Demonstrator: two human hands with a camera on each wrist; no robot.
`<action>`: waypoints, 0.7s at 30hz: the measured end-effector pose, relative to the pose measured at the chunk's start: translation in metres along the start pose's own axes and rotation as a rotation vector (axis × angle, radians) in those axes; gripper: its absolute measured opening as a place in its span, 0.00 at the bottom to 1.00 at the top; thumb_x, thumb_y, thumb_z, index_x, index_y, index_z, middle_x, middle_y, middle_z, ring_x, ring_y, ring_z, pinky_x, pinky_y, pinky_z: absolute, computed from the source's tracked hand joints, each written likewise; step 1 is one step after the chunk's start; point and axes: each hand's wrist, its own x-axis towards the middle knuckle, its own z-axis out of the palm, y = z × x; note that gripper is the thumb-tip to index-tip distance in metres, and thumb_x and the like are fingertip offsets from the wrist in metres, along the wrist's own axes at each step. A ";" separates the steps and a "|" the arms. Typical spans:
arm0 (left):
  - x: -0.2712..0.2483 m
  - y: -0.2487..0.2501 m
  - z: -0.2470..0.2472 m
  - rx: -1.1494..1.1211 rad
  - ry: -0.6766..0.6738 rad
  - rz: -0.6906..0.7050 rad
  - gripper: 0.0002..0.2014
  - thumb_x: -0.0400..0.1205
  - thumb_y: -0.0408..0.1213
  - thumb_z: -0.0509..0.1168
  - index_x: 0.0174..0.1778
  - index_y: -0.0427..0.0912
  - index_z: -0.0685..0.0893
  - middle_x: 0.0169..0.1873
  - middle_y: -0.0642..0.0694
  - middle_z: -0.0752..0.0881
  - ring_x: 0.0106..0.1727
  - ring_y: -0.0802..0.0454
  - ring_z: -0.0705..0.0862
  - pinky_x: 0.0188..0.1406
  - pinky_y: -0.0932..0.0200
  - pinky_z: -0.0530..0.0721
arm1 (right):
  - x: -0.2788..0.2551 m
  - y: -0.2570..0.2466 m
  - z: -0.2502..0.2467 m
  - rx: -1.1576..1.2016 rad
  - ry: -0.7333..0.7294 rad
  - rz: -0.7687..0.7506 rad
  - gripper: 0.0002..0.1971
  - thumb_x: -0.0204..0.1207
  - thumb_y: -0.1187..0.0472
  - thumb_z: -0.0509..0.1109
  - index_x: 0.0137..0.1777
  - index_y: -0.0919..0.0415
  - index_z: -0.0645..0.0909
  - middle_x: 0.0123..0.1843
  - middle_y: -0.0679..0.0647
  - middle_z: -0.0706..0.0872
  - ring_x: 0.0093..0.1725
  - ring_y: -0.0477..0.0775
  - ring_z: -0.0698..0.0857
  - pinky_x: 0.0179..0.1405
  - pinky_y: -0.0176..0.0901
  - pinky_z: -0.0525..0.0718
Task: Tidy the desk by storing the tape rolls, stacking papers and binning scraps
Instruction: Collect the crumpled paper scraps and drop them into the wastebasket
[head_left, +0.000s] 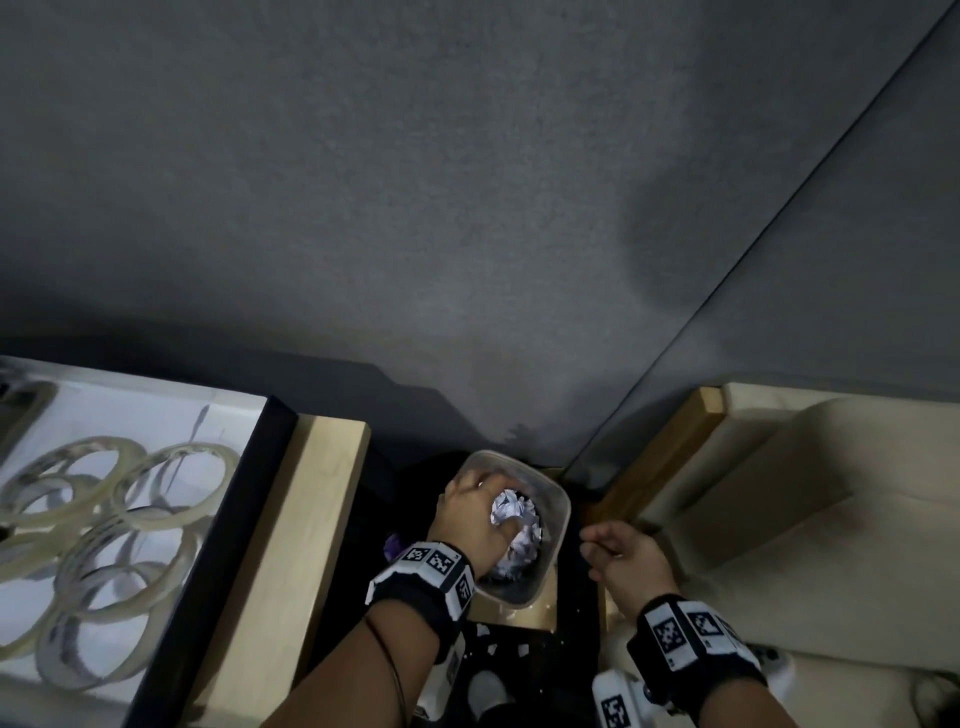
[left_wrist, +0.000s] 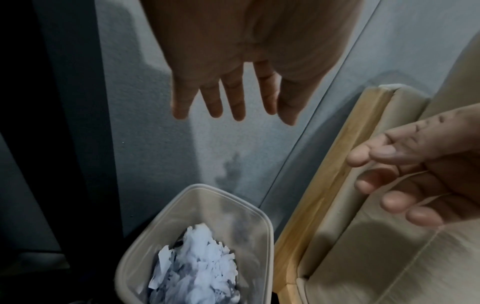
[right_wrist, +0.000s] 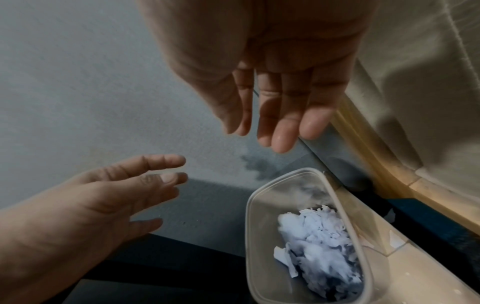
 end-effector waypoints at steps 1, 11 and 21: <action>-0.003 0.000 -0.001 -0.008 0.009 0.011 0.18 0.76 0.41 0.68 0.62 0.57 0.80 0.65 0.51 0.76 0.69 0.48 0.71 0.71 0.52 0.71 | -0.003 -0.004 0.001 0.009 -0.005 -0.006 0.10 0.75 0.70 0.71 0.38 0.53 0.83 0.38 0.52 0.88 0.42 0.54 0.85 0.55 0.61 0.85; -0.072 -0.005 -0.046 -0.115 0.218 0.016 0.07 0.77 0.38 0.63 0.47 0.51 0.84 0.47 0.49 0.83 0.48 0.47 0.84 0.50 0.53 0.83 | -0.035 -0.041 0.025 -0.097 -0.108 -0.139 0.14 0.74 0.66 0.72 0.37 0.42 0.85 0.38 0.49 0.89 0.42 0.55 0.85 0.55 0.62 0.84; -0.189 -0.018 -0.112 -0.220 0.427 -0.061 0.08 0.76 0.43 0.60 0.46 0.52 0.83 0.47 0.51 0.85 0.40 0.49 0.87 0.45 0.54 0.84 | -0.133 -0.116 0.082 -0.211 -0.242 -0.439 0.12 0.75 0.68 0.71 0.39 0.48 0.82 0.40 0.60 0.88 0.42 0.63 0.86 0.51 0.58 0.85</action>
